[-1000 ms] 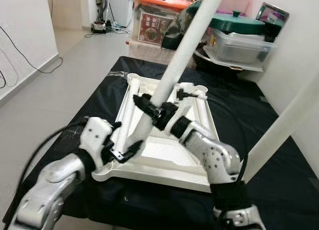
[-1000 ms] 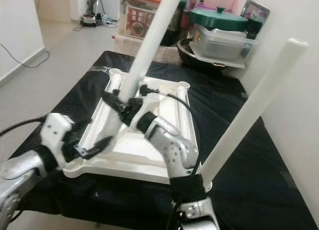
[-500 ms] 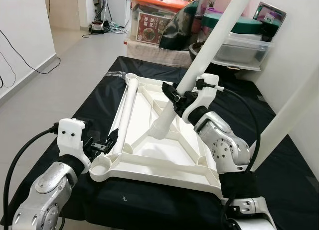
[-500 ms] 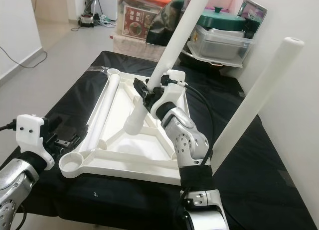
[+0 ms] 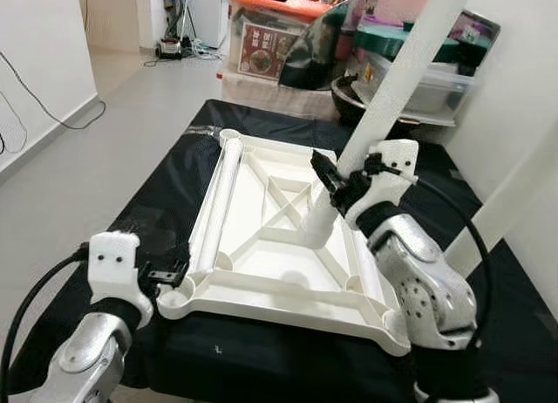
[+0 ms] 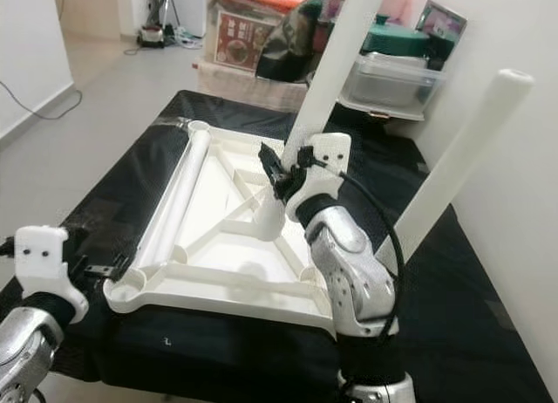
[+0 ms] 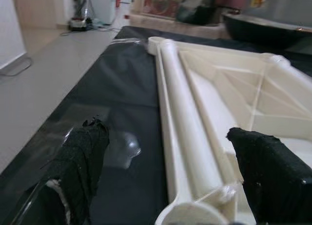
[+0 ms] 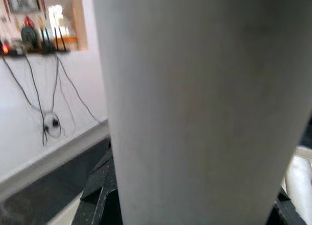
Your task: Building children table
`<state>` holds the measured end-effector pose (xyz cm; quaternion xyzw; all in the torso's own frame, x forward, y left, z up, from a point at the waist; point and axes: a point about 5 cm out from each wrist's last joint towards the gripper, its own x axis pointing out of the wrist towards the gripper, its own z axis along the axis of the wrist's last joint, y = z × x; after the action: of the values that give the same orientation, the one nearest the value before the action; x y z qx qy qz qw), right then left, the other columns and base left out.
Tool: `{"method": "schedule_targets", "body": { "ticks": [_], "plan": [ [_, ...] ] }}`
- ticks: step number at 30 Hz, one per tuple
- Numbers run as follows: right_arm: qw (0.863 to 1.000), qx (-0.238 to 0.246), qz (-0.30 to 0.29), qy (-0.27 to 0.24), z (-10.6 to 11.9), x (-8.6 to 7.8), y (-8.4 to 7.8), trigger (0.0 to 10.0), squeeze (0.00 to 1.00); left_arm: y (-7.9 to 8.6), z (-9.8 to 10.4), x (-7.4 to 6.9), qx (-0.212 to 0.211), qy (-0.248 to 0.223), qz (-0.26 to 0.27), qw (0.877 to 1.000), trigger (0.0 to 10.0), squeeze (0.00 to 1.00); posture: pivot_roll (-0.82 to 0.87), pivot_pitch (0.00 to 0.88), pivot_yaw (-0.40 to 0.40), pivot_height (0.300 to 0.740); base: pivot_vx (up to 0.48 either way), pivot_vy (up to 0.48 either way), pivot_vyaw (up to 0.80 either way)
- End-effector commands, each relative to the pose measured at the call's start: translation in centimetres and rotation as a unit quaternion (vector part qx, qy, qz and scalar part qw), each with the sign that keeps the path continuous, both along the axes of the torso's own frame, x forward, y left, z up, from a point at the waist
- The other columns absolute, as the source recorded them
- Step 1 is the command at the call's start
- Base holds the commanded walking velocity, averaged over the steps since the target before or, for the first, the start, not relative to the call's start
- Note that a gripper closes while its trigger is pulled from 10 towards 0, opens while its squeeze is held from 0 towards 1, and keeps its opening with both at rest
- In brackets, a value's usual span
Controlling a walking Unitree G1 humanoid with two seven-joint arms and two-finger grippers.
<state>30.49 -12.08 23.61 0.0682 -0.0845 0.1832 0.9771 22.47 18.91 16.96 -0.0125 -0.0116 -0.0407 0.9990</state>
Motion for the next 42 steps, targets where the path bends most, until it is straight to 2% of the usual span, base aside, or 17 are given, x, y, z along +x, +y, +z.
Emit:
{"method": "schedule_targets", "body": {
  "ticks": [1,4,7,12,16,21,23,25,29,31,35,42],
  "plan": [
    [1.000,-0.013,-0.001,0.005,-0.1,-0.2,0.1,10.0,0.00,0.0,0.0,-0.1,0.008,0.006,0.000,1.000,10.0,0.00,0.14,0.000,-0.171,0.740,0.000,0.000,0.00],
    [0.999,-0.030,0.007,0.013,-0.8,-1.2,1.2,10.0,0.00,-0.7,0.3,-0.1,0.012,0.004,-0.014,1.000,10.0,0.00,0.13,0.000,-0.142,0.740,0.000,0.000,0.00],
    [0.999,-0.033,0.002,0.022,-1.2,-1.6,1.5,10.0,0.00,-1.1,0.4,0.0,0.017,0.000,-0.021,1.000,10.0,0.00,0.12,0.000,-0.129,0.740,0.000,0.000,0.00],
    [0.998,-0.025,-0.006,0.053,-1.9,-1.9,1.0,10.0,0.00,-1.9,0.7,0.4,0.026,-0.005,-0.039,0.999,10.0,0.00,0.09,0.000,-0.108,0.740,0.000,0.000,0.00],
    [0.998,-0.008,-0.009,0.059,-2.4,-1.8,0.4,10.0,0.00,-2.3,0.7,0.6,0.027,-0.008,-0.049,0.998,10.0,0.00,0.08,0.000,-0.101,0.740,0.000,0.000,0.00],
    [0.999,-0.013,-0.033,0.031,-2.3,-1.7,-0.6,10.0,0.00,-3.0,0.9,1.3,0.040,-0.022,-0.067,0.997,10.0,0.00,0.08,0.000,-0.100,0.740,0.000,0.000,0.00],
    [0.999,-0.009,-0.036,0.023,-2.1,-1.7,-0.6,10.0,0.00,-3.0,0.8,1.3,0.040,-0.022,-0.069,0.997,10.0,0.00,0.08,0.000,-0.100,0.740,0.000,0.000,0.00],
    [0.999,0.021,-0.021,0.013,-1.2,-1.7,-0.2,10.0,0.00,-3.0,0.6,1.2,0.048,-0.018,-0.073,0.996,10.0,0.00,0.08,0.000,-0.098,0.740,0.000,0.000,0.00],
    [1.000,0.025,-0.016,0.005,-0.7,-1.4,-0.2,10.0,0.00,-3.2,0.5,1.3,0.050,-0.017,-0.072,0.996,10.0,0.00,0.09,0.000,-0.108,0.740,0.000,0.000,0.00],
    [0.999,0.040,-0.008,-0.004,0.3,-0.9,-0.5,10.0,0.00,-3.3,0.6,1.3,0.047,-0.019,-0.073,0.996,10.0,0.00,0.09,0.000,-0.118,0.740,0.000,0.399,-0.38],
    [0.999,0.044,-0.002,-0.013,0.8,-0.8,-0.5,10.0,0.00,-3.2,0.6,1.3,0.045,-0.018,-0.072,0.996,10.0,0.00,0.10,0.000,-0.122,0.740,0.000,0.480,-0.77],
    [0.999,0.039,0.014,-0.023,0.8,-1.0,-0.1,10.0,0.00,-3.2,0.6,1.2,0.048,-0.021,-0.075,0.996,10.0,0.00,0.10,0.000,-0.116,0.740,0.000,0.480,-0.11]
  ]
}}
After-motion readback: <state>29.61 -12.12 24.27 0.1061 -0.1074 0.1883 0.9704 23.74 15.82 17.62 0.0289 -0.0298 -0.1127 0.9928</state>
